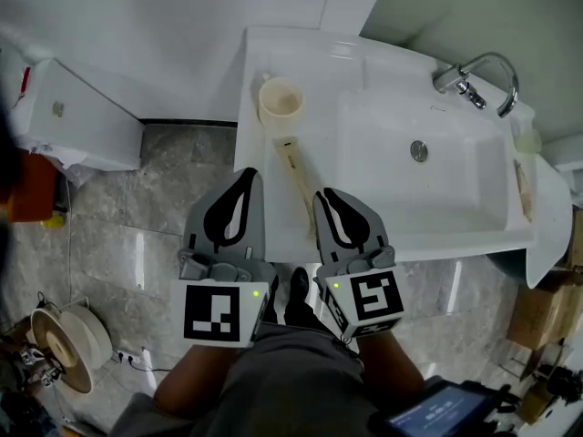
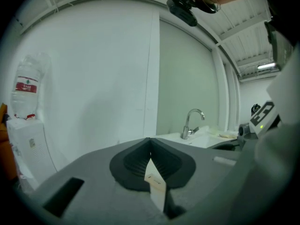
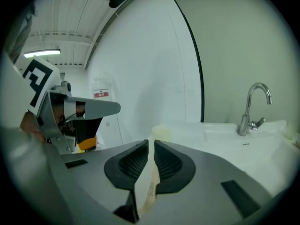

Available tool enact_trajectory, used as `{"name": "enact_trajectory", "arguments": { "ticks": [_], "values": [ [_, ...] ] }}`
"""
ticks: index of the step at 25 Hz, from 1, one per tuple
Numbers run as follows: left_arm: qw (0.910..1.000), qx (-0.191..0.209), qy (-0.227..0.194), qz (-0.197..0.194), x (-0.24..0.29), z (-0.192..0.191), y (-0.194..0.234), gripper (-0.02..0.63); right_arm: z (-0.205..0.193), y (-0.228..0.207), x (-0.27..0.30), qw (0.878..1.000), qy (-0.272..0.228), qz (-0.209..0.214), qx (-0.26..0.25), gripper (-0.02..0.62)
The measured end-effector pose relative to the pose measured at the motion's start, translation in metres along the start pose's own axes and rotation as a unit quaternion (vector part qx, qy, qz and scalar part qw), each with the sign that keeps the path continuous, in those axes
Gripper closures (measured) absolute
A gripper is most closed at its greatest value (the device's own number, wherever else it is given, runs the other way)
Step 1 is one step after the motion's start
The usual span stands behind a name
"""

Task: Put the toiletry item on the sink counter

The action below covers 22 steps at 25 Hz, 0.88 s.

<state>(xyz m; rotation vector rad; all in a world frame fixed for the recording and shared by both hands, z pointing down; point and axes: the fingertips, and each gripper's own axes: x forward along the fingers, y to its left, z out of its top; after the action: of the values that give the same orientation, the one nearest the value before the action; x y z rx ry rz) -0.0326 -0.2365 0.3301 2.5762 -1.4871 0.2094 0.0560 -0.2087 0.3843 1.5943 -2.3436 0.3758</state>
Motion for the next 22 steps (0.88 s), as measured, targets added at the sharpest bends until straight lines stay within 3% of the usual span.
{"name": "enact_trajectory", "arguments": {
  "ticks": [5,9,22],
  "values": [
    [0.9989,0.016,-0.043,0.004,-0.019,0.04,-0.009,0.594,0.059,0.005,-0.02,0.997,-0.073,-0.005,-0.002,0.566],
    [0.9952,0.042,-0.088,0.001,-0.029,0.077,-0.017,0.592,0.096,0.005,-0.036,0.993,-0.116,-0.012,-0.035,0.568],
    [0.9912,0.059,-0.118,-0.007,-0.053,0.108,-0.039,0.594,0.127,0.01,-0.068,0.987,-0.143,-0.022,-0.07,0.577]
  ]
}}
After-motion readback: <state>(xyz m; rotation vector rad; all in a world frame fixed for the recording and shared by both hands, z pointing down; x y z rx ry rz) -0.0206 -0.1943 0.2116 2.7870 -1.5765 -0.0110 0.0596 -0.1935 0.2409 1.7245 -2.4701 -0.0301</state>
